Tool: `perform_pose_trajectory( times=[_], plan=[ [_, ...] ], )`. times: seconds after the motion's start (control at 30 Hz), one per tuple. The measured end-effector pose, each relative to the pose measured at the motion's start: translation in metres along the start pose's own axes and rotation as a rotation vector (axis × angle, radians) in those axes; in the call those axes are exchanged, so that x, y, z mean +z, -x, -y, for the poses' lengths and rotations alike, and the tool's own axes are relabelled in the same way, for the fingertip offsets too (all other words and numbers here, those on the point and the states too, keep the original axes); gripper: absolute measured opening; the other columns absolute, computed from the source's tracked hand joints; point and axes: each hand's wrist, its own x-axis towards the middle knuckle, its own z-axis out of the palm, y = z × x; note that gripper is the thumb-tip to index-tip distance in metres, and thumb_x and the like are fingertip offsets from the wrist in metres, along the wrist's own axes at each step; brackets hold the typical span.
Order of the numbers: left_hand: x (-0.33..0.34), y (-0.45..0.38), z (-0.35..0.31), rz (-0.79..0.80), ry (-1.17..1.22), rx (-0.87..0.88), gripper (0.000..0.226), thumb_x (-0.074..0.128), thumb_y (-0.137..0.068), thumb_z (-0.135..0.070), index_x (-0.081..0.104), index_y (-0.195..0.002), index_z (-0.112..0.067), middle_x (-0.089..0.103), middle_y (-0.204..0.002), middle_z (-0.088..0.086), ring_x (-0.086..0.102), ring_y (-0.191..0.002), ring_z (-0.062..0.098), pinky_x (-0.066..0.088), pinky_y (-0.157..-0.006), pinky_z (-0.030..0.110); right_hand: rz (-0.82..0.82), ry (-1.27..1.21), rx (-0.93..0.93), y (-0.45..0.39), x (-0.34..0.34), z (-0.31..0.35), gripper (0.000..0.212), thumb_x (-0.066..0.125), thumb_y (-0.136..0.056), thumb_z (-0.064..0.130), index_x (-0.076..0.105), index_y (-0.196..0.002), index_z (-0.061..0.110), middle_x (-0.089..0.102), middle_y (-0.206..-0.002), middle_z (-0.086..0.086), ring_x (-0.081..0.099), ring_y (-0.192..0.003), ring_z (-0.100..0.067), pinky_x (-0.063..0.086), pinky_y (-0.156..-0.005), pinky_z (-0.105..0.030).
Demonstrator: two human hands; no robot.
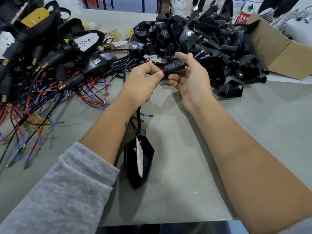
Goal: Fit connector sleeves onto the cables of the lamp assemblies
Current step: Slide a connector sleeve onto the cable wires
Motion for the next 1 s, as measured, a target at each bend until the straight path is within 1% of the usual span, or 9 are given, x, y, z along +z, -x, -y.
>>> perform_pose_trajectory(
  times=[0.1,0.2,0.3,0.37,0.5,0.6,0.7,0.8,1.0],
  plan=[
    [-0.0014,0.0000,0.0019,0.018,0.009,0.022,0.019,0.049,-0.101,-0.020,0.059,-0.085,-0.019,0.051,-0.053,-0.005,0.038,-0.042,0.009,0.032,-0.040,0.020,-0.052,-0.016,-0.004,-0.0003,-0.0033,0.0017,0.034,0.036,-0.106,0.028,0.066,-0.110,0.013,0.064,-0.082,-0.005,0.058,-0.059,-0.013,0.051,-0.058,-0.024],
    [-0.0029,-0.0011,0.0029,0.027,-0.021,0.001,0.017,0.044,-0.103,-0.023,0.057,-0.092,-0.023,0.057,-0.054,-0.006,0.039,-0.040,0.006,0.033,-0.039,0.020,-0.107,0.124,-0.059,-0.0031,-0.0046,0.0006,0.035,0.039,-0.105,0.027,0.070,-0.107,0.010,0.056,-0.073,-0.001,0.050,-0.057,-0.011,0.045,-0.059,-0.025],
    [-0.0043,-0.0029,0.0030,0.025,-0.060,-0.038,0.013,0.044,-0.101,-0.034,0.057,-0.099,-0.031,0.054,-0.053,-0.010,0.037,-0.040,0.004,0.031,-0.039,0.018,-0.103,0.223,-0.078,-0.0044,-0.0048,-0.0005,0.036,0.042,-0.105,0.026,0.073,-0.099,0.009,0.038,-0.060,0.003,0.039,-0.051,-0.009,0.036,-0.056,-0.024],
    [-0.0048,-0.0027,0.0031,0.056,-0.041,-0.028,0.014,0.047,-0.099,-0.037,0.061,-0.103,-0.036,0.048,-0.054,-0.009,0.035,-0.042,0.005,0.029,-0.039,0.017,-0.066,0.212,-0.075,-0.0043,-0.0056,-0.0004,0.037,0.041,-0.105,0.027,0.072,-0.096,0.009,0.035,-0.060,0.002,0.037,-0.050,-0.010,0.034,-0.053,-0.023],
    [-0.0051,-0.0016,0.0032,0.063,-0.055,-0.004,0.016,0.053,-0.098,-0.033,0.065,-0.088,-0.035,0.043,-0.052,-0.010,0.034,-0.046,0.007,0.029,-0.041,0.018,-0.062,0.209,-0.083,-0.0033,-0.0057,-0.0009,0.039,0.041,-0.105,0.029,0.072,-0.093,0.009,0.035,-0.057,0.003,0.036,-0.048,-0.009,0.033,-0.050,-0.022],
    [-0.0040,-0.0013,0.0029,0.071,-0.041,-0.029,0.020,0.052,-0.099,-0.030,0.061,-0.083,-0.024,0.048,-0.051,-0.008,0.033,-0.044,0.008,0.029,-0.040,0.019,-0.115,0.211,-0.094,-0.0042,-0.0068,-0.0007,0.039,0.041,-0.105,0.030,0.072,-0.094,0.009,0.037,-0.053,0.006,0.035,-0.048,-0.007,0.033,-0.051,-0.021],
    [-0.0030,-0.0009,0.0013,0.076,0.012,-0.064,0.020,0.052,-0.099,-0.023,0.055,-0.080,-0.017,0.052,-0.053,-0.006,0.034,-0.045,0.008,0.029,-0.040,0.021,-0.174,0.183,-0.108,-0.0054,-0.0081,-0.0001,0.039,0.042,-0.105,0.030,0.072,-0.090,0.010,0.038,-0.059,0.004,0.036,-0.050,-0.006,0.034,-0.052,-0.021],
    [-0.0027,0.0002,-0.0004,0.101,0.016,-0.064,0.022,0.052,-0.098,-0.021,0.051,-0.077,-0.016,0.052,-0.053,-0.006,0.035,-0.044,0.009,0.029,-0.039,0.021,-0.180,0.139,-0.116,-0.0053,-0.0083,-0.0016,0.039,0.041,-0.105,0.030,0.068,-0.088,0.008,0.044,-0.061,0.003,0.041,-0.050,-0.007,0.039,-0.051,-0.021],
    [-0.0001,0.0000,-0.0032,0.132,0.002,-0.086,0.032,0.048,-0.099,-0.023,0.044,-0.068,-0.018,0.046,-0.048,-0.007,0.033,-0.042,0.009,0.027,-0.040,0.019,-0.197,0.109,-0.129,-0.0073,-0.0061,-0.0035,0.040,0.039,-0.106,0.030,0.063,-0.082,0.009,0.046,-0.059,0.001,0.047,-0.048,-0.008,0.043,-0.051,-0.022]
  ],
)
